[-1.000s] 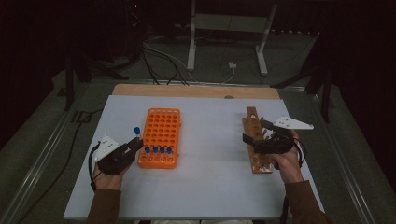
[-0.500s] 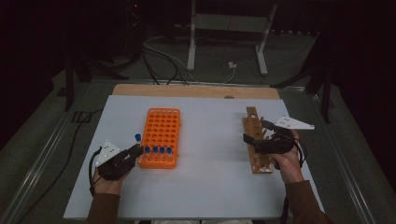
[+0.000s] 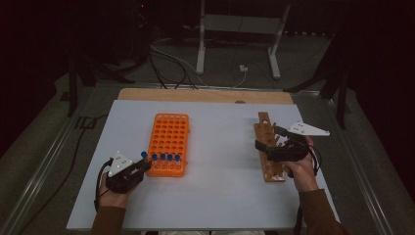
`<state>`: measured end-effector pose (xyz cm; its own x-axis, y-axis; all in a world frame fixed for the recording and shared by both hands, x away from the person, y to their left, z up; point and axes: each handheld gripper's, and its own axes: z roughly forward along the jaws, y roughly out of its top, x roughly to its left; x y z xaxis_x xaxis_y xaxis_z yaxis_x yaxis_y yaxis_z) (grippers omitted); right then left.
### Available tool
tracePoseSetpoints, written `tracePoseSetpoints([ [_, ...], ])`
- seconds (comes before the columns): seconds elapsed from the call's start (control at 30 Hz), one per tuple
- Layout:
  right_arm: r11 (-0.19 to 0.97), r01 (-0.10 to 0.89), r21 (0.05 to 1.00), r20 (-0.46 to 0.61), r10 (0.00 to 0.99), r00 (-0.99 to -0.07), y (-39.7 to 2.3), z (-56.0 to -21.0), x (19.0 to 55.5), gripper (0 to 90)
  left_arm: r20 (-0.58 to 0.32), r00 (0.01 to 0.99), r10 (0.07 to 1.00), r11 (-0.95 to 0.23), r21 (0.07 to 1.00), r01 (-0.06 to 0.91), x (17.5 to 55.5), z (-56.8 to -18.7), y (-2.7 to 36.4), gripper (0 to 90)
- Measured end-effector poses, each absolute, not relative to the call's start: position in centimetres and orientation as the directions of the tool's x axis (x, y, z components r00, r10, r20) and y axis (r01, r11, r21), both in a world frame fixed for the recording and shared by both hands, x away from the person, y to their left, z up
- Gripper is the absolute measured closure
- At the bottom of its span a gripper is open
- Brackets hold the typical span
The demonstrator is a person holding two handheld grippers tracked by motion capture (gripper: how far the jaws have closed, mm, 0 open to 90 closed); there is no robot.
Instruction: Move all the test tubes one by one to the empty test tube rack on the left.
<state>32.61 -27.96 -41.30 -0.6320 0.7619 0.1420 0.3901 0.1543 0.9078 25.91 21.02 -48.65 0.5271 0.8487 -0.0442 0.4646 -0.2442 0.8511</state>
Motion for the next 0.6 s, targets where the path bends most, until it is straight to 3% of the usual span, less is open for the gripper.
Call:
tracePoseSetpoints([
  [0.6,0.160,0.395,0.905,0.143,0.758,-0.636,-27.82,-41.63,32.59,0.3,-0.024,0.519,0.854,-0.282,0.818,0.502,26.00,-49.00,20.67,78.3],
])
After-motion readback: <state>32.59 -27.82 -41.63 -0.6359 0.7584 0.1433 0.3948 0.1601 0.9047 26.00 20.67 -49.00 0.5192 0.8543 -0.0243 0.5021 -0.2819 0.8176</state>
